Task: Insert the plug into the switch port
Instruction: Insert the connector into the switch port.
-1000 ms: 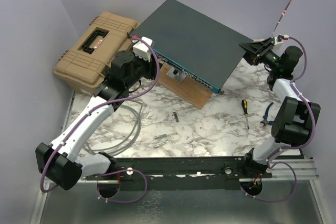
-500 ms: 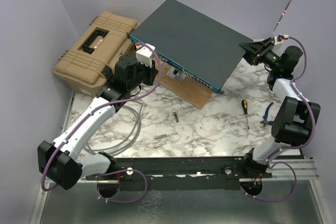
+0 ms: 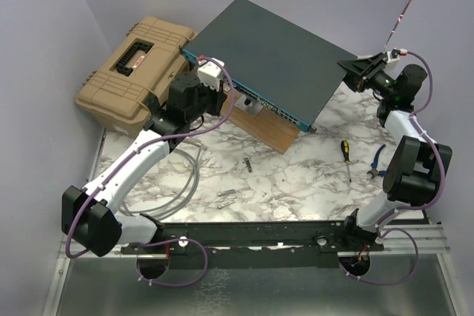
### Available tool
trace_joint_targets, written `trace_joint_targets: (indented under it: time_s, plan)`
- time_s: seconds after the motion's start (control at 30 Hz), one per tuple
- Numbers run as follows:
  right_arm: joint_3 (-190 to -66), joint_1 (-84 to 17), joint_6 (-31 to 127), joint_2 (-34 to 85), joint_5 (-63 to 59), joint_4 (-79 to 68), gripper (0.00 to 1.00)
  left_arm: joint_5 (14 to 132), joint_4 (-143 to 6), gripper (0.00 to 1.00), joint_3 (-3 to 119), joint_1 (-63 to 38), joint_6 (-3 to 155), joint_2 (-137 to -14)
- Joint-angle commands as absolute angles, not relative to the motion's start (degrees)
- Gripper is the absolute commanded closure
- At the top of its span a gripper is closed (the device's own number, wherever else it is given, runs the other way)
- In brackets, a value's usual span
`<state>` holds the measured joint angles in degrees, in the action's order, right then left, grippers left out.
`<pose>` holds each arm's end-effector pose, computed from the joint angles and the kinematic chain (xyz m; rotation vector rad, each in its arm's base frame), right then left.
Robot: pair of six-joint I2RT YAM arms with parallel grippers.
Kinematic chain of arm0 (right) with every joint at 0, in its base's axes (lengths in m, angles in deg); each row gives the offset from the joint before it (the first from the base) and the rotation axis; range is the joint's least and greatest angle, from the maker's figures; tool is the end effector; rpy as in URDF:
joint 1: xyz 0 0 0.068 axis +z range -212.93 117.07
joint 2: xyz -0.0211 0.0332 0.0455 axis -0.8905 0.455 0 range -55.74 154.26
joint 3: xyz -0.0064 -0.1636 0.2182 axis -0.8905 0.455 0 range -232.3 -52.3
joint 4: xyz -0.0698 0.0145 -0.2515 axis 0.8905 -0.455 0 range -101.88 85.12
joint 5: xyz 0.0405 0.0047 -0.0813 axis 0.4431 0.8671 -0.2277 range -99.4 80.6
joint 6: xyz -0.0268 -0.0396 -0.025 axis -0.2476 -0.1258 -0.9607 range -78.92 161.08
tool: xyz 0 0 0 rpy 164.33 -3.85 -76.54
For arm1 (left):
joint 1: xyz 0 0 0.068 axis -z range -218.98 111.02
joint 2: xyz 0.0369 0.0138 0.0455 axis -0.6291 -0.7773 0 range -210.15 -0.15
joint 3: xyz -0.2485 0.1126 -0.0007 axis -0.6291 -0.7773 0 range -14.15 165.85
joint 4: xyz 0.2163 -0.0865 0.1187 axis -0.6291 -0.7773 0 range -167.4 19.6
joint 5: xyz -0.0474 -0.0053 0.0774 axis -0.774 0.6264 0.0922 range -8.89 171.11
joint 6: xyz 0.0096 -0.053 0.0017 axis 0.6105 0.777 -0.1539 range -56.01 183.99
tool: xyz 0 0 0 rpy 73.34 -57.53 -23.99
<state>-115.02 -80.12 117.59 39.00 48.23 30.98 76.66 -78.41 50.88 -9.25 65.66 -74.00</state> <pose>0.3663 -0.0818 0.3038 0.4970 1.6904 1.5296 0.2614 -0.1525 0.3572 0.5103 1.8177 -0.4497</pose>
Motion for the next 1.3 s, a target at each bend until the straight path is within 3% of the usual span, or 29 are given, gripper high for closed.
trace_joint_targets:
  time_s: [0.0,0.9,1.27]
  plan:
    - [-116.6,-79.7,114.5,40.3,49.7,30.5,0.67,76.6,-75.7,0.83,53.4,-9.2,64.8,-75.1]
    - [-116.5,-79.7,114.5,40.6,49.6,30.5,0.68,75.6,-70.6,0.88,57.4,-9.1,70.1,-78.7]
    - [-116.4,-79.7,114.5,40.7,49.6,30.5,0.68,78.9,-61.7,0.92,55.1,-9.1,77.7,-78.9]
